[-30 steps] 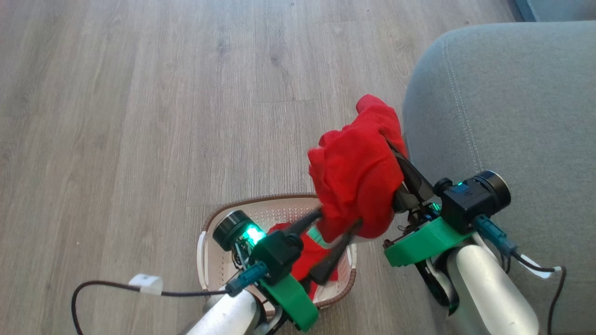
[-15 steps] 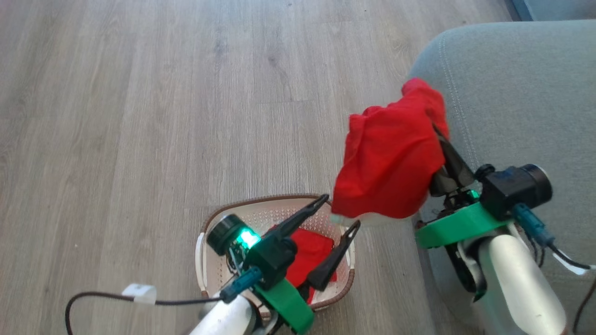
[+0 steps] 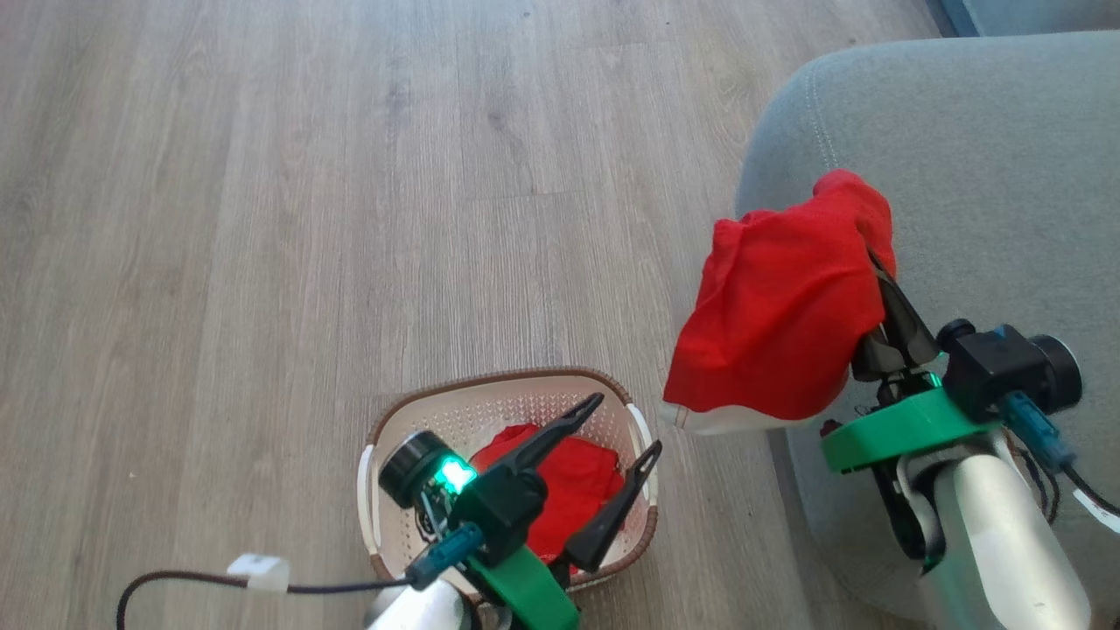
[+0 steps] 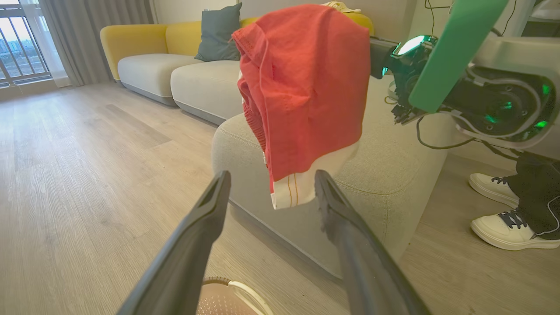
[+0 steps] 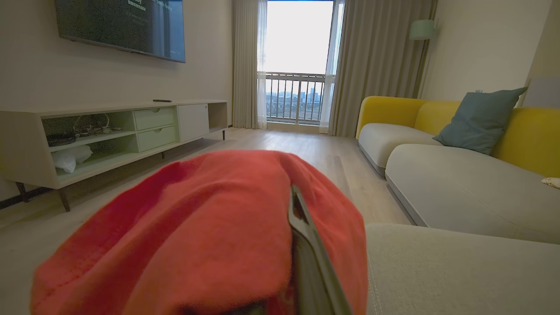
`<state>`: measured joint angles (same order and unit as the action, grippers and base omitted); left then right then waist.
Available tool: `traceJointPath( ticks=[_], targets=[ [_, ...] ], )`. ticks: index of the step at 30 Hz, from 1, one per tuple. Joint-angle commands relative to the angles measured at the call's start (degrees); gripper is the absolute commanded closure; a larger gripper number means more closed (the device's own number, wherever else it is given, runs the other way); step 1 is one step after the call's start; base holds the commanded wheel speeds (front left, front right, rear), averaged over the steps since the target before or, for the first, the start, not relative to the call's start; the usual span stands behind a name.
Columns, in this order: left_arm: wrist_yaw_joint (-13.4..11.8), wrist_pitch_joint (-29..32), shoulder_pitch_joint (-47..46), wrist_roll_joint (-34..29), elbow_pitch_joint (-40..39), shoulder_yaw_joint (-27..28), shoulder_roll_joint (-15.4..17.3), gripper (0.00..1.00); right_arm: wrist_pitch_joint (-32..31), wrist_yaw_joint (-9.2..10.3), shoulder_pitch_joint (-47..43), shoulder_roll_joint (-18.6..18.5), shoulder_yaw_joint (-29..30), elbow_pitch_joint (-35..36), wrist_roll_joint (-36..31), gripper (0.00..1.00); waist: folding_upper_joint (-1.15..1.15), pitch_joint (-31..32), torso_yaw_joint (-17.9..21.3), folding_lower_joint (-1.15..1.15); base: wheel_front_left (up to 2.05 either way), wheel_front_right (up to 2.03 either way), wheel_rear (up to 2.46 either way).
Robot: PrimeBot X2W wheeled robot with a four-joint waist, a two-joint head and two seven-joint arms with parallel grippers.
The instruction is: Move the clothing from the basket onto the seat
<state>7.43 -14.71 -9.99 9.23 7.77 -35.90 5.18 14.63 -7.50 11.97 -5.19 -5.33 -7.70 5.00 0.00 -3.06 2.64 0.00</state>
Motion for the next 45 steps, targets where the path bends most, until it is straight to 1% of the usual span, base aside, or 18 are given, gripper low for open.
traceJointPath(
  ticks=[1, 9, 12, 18, 25, 30, 35, 45],
  targets=[
    [0.1, -0.3, -0.4, 0.2, -1.7, 1.8, 0.0, 0.00, 0.4, 0.01, 0.2, -0.1, -0.3, 1.2, -0.6, 1.00, 0.00, 0.0, 0.1, 0.00, 0.00, 0.00, 0.00],
    [0.1, -0.3, 0.4, 0.8, -0.6, 1.3, -0.4, 0.00, 0.4, 0.01, -1.4, 0.0, 4.0, -4.1, -1.6, 1.00, 0.00, 0.1, 0.4, 0.00, 0.00, 0.00, 0.00],
    [0.1, -0.3, 0.7, 1.0, -0.3, 1.2, -0.5, 0.00, 0.4, 0.01, -1.7, 0.2, 5.0, -5.0, -1.8, 1.00, 0.00, 0.1, 0.4, 0.00, 0.00, 0.00, 0.00],
    [0.1, -0.3, 1.1, 1.1, -0.1, 1.5, -0.4, 0.00, 0.4, 0.01, -1.4, 0.4, 5.0, -4.5, -1.7, 1.00, 0.00, 0.0, 1.3, 0.00, 0.00, 0.00, 0.00],
    [0.1, -0.3, 1.1, 1.3, -0.1, 1.6, -0.5, 0.00, 0.4, 0.01, -1.4, 0.3, 6.1, -2.5, -2.0, 1.00, 0.00, -0.4, 3.4, 0.00, 0.00, 0.00, 0.00],
    [0.1, -0.3, 0.8, 1.1, -0.3, 1.3, -0.4, 0.00, 0.4, 0.01, -0.9, 0.2, 6.6, -1.8, -2.2, 1.00, 0.00, -1.3, 6.3, 0.00, 0.00, 0.00, 0.00],
    [0.1, -0.3, -0.1, 0.8, -0.7, 0.8, -0.1, 0.00, 0.4, 0.01, -0.7, 0.4, 7.3, -0.4, -2.4, 1.00, 0.00, -2.6, 10.1, 0.00, 0.00, 0.00, 0.00],
    [0.1, -0.3, -1.1, -0.6, -2.5, 1.2, 0.7, 0.00, 0.4, 0.01, -0.4, 1.0, 8.0, 1.6, -2.5, 1.00, 0.00, -5.5, 20.6, 0.00, 0.00, 0.00, 0.00]
  ],
)
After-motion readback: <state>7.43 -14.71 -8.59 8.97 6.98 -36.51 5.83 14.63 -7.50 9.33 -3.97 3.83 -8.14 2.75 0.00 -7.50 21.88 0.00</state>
